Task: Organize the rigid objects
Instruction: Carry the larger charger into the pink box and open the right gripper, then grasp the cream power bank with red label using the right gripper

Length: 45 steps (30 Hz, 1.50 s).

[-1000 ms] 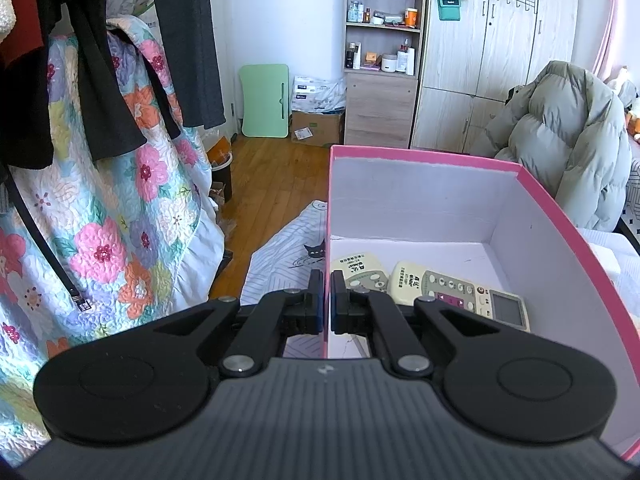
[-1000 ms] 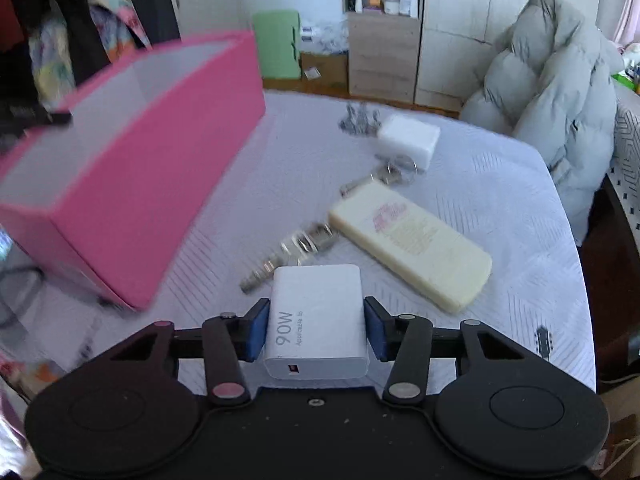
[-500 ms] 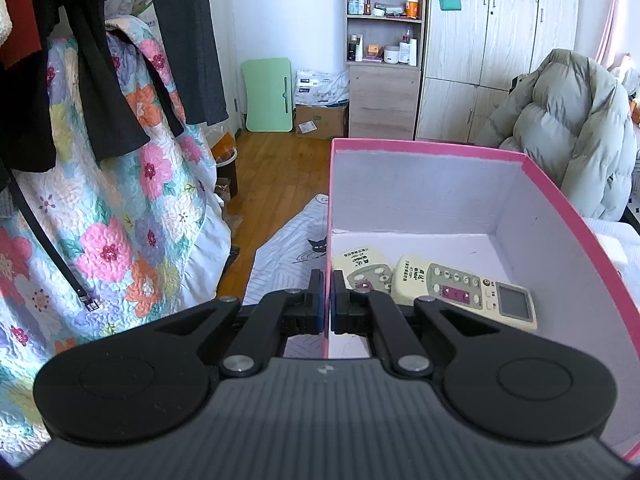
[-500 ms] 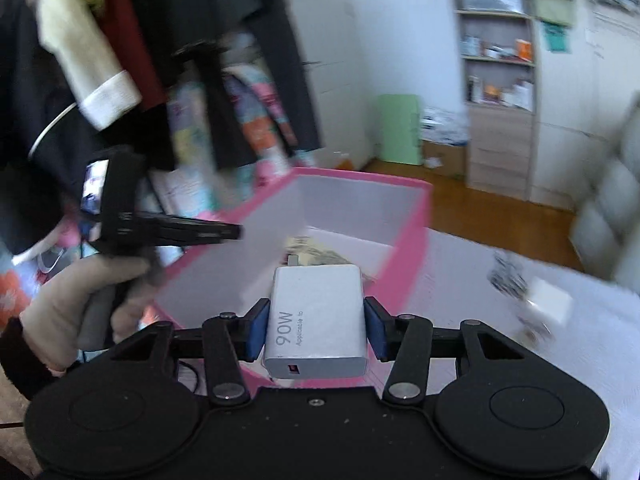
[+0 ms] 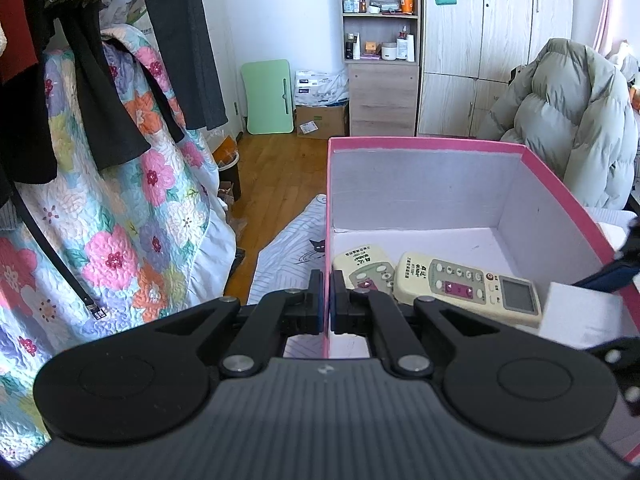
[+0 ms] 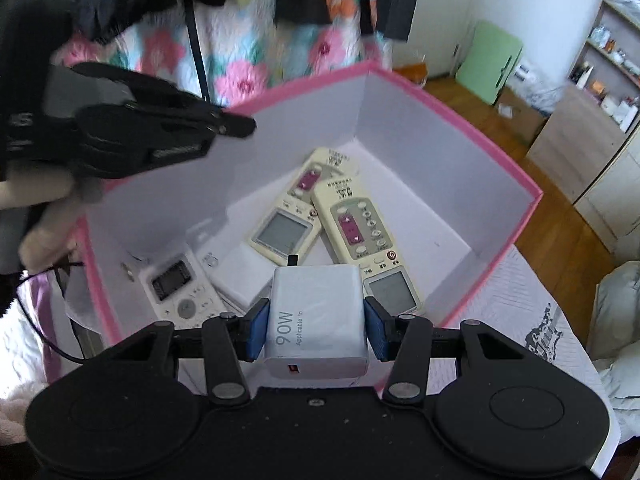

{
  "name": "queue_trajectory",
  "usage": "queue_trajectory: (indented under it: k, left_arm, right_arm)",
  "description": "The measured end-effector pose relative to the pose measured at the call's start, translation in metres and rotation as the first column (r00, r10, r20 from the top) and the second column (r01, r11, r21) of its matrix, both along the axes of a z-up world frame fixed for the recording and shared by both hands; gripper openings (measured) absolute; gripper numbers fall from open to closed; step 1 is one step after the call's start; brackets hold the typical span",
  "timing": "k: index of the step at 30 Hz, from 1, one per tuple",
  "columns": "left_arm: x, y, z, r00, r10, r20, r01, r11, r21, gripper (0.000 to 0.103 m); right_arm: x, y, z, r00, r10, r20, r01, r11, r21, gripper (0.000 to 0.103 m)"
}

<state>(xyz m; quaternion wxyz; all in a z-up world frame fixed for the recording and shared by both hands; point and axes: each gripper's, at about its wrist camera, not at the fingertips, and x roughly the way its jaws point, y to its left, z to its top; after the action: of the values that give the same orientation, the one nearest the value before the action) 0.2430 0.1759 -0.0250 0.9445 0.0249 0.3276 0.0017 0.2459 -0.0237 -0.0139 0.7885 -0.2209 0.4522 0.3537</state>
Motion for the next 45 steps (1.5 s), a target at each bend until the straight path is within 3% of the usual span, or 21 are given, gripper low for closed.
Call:
queue_trajectory:
  k: [4,9,12,15,18,21,25,32,39,45]
  left_arm:
    - [0.001,-0.002,0.000,1.000,-0.004,0.000,0.004,1.000,0.010,0.002]
    - [0.000,-0.010,-0.001,1.000,-0.011,-0.003,0.011,0.998,0.060,0.003]
    - [-0.001,-0.013,0.000,1.000,-0.014,-0.004,0.014,0.997,0.078,0.003]
    - [-0.001,-0.014,0.000,1.000,-0.015,-0.007,0.015,0.996,0.083,0.003]
    - [0.000,-0.014,-0.001,1.000,-0.014,-0.008,0.014,0.997,0.080,0.003]
    - [0.000,-0.014,0.000,1.000,-0.013,-0.009,0.014,0.996,0.083,0.003]
    - [0.000,-0.012,0.000,1.000,-0.014,-0.008,0.015,0.997,0.075,0.003]
    - [0.000,-0.011,0.000,1.000,-0.020,-0.010,0.021,0.996,0.089,0.003]
    - [0.001,-0.012,0.000,1.000,-0.022,-0.018,0.023,0.995,0.096,0.004]
    - [0.001,-0.011,0.000,1.000,-0.015,-0.019,0.017,0.995,0.095,0.004]
  right_arm:
    - [0.005,0.008,-0.011,1.000,0.018,-0.004,-0.018,0.999,-0.047,0.054]
    - [-0.003,0.021,-0.019,0.998,0.036,0.056,-0.029,0.992,-0.125,0.055]
    - [-0.005,0.018,-0.018,0.996,0.026,0.082,-0.016,0.993,-0.118,0.056]
    - [-0.011,0.005,-0.003,0.993,-0.005,0.121,0.010,0.999,-0.044,0.060]
    - [-0.024,-0.022,0.024,0.987,-0.035,0.159,0.021,0.996,0.086,0.062]
    - [-0.039,-0.060,0.046,0.975,-0.098,0.197,0.055,0.976,0.213,0.069]
    - [-0.050,-0.120,0.051,0.961,-0.205,0.186,0.148,0.949,0.278,0.069]
    - [-0.062,-0.185,0.008,0.951,-0.283,0.123,0.258,0.948,0.186,0.069]
    - [-0.055,-0.207,-0.038,0.957,-0.261,0.125,0.257,0.965,0.053,0.069]
    - [-0.032,-0.205,-0.060,0.983,-0.164,0.087,0.166,0.986,-0.021,0.069]
